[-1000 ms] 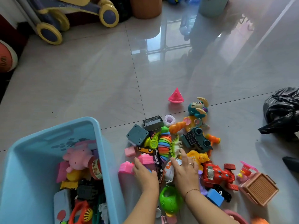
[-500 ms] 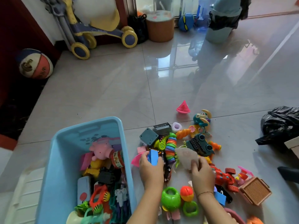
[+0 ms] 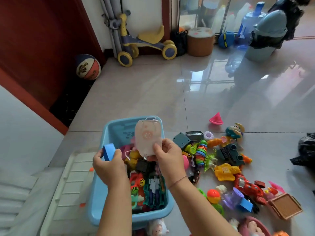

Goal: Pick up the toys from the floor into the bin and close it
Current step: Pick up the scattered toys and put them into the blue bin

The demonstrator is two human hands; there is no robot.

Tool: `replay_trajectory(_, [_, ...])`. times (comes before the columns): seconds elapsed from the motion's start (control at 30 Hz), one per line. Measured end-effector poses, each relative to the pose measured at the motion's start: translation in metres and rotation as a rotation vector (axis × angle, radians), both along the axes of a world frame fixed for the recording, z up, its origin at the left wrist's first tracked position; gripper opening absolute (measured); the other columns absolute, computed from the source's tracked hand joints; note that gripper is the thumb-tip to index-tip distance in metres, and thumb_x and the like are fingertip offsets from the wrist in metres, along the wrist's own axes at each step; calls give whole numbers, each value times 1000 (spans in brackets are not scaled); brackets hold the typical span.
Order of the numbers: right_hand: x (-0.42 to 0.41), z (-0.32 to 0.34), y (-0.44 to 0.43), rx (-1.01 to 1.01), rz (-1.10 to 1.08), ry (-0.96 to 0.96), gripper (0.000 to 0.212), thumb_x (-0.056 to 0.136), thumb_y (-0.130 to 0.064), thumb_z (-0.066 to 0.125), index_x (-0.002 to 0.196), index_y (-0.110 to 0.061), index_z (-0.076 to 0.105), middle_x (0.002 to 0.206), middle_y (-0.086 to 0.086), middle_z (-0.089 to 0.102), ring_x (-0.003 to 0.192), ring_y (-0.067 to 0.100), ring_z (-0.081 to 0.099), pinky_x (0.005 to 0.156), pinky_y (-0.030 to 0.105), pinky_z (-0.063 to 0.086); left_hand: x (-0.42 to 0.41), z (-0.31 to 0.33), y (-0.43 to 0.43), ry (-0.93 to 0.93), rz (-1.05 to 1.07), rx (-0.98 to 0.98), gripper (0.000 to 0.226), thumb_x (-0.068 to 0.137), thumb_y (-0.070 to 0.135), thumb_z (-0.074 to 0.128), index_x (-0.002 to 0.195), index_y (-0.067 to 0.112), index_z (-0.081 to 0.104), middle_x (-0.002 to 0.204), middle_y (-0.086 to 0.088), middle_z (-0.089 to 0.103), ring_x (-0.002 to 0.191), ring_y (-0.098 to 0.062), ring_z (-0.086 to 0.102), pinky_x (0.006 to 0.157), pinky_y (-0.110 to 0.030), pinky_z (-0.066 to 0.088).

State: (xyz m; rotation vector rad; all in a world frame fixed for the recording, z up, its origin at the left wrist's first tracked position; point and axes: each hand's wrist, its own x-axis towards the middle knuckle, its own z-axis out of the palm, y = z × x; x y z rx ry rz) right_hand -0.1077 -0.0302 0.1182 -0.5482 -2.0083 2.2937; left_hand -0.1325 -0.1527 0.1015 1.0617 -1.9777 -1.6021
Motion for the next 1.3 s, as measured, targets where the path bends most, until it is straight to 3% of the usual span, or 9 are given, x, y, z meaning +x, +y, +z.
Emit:
replay_trajectory(0.13, [12, -39, -16, 389, 209, -183, 24, 89, -17, 55, 112, -22, 54, 106, -3, 59, 91, 12, 60, 91, 33, 51, 1, -13, -20, -93, 103, 10, 46, 78, 14, 61, 124, 14, 53, 132, -9, 53, 113, -31, 56, 93, -42, 47])
replay_trajectory(0.23, [28, -60, 5, 494, 8, -105, 31, 87, -13, 54, 117, -20, 54, 109, -4, 55, 87, 6, 58, 85, 28, 52, 5, -14, 0, -77, 22, -25, 43, 82, 10, 55, 124, 14, 53, 133, -8, 53, 119, -26, 53, 92, -38, 42])
replay_trajectory(0.33, [44, -90, 52, 594, -201, -113, 28, 85, -4, 55, 109, -17, 58, 104, -2, 55, 85, 6, 56, 80, 25, 51, 17, -14, 51, -8, -260, -84, 32, 84, 6, 55, 114, 18, 55, 119, -7, 57, 102, -19, 57, 79, -27, 41])
replay_trajectory(0.43, [67, -132, 107, 651, -282, -365, 35, 80, -1, 57, 113, -13, 58, 115, 9, 54, 92, 19, 55, 83, 31, 46, 43, -33, 112, 59, -682, -158, 26, 86, 4, 55, 106, 21, 55, 111, 2, 54, 96, -8, 56, 78, -14, 44])
replay_trajectory(0.53, [92, -173, 145, 793, -36, -578, 57, 75, -10, 65, 130, -17, 48, 136, 7, 45, 120, 23, 47, 100, 34, 39, 69, -82, 158, -30, -999, -262, 32, 84, 8, 58, 112, 22, 56, 113, 10, 50, 97, -3, 51, 86, -14, 44])
replay_trajectory(0.63, [109, -199, 160, 941, 325, -663, 80, 76, -29, 68, 144, -29, 27, 153, -2, 24, 136, 24, 35, 106, 37, 37, 85, -142, 176, -346, -1107, -310, 43, 83, 15, 58, 125, 20, 50, 129, 5, 45, 115, -11, 48, 98, -24, 40])
replay_trajectory(0.8, [114, -223, 172, 1026, 422, -662, 84, 76, -36, 66, 146, -32, 19, 154, -5, 19, 135, 23, 34, 100, 38, 38, 93, -199, 174, -706, -1240, -468, 75, 82, 35, 62, 145, 22, 23, 152, -1, 22, 137, -23, 31, 110, -32, 30])
replay_trajectory(1.1, [97, -252, 167, 922, 493, -657, 69, 87, -13, 48, 148, -28, 20, 158, -8, 16, 132, 21, 41, 105, 33, 39, 69, -228, 195, -765, -1379, -557, 79, 84, 35, 62, 148, 31, 15, 151, 1, 27, 138, -22, 31, 110, -39, 32])
replay_trajectory(1.3, [101, -253, 168, 779, 323, -679, 65, 84, -13, 58, 143, -23, 33, 149, -8, 35, 131, 18, 42, 104, 32, 38, 77, -231, 188, -800, -1525, -717, 105, 81, 29, 67, 149, 28, -14, 141, 0, 32, 131, -24, 35, 104, -38, 35])
